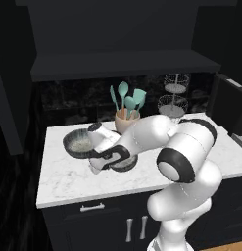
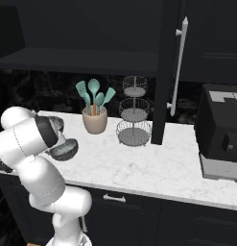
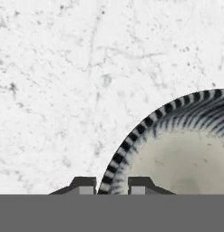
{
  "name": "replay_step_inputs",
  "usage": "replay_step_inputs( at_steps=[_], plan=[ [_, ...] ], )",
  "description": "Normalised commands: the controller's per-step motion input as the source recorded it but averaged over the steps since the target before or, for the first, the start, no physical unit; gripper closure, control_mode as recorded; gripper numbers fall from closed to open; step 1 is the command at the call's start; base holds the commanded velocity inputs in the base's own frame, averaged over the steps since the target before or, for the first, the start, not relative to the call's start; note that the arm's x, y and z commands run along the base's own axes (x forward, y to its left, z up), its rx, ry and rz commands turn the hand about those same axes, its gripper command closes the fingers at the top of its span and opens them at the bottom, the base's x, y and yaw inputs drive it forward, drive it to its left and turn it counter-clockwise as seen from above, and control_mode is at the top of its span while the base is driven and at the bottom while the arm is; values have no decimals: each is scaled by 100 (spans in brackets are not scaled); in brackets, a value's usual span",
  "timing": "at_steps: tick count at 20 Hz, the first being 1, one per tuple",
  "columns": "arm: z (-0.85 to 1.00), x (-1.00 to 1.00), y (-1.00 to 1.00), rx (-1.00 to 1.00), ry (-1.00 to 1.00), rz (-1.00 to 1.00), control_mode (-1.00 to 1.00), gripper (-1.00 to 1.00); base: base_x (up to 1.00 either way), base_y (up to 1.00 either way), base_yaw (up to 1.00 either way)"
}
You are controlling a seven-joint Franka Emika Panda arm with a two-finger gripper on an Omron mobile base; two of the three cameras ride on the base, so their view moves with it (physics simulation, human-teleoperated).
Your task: Pick up the bowls on the counter and stack them on top of one another in the open cabinet. Place the smaller bowl on top of the larger bowl.
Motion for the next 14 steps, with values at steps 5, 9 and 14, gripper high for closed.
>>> replay_step_inputs(
  at_steps=[5,9,14],
  plan=[
    [86,-44,-24,2,-17,8,-100,100,0,0,0],
    [100,-26,0,0,-17,15,-100,100,0,0,0],
    [85,49,30,3,-7,30,-100,100,0,0,0]
  ],
)
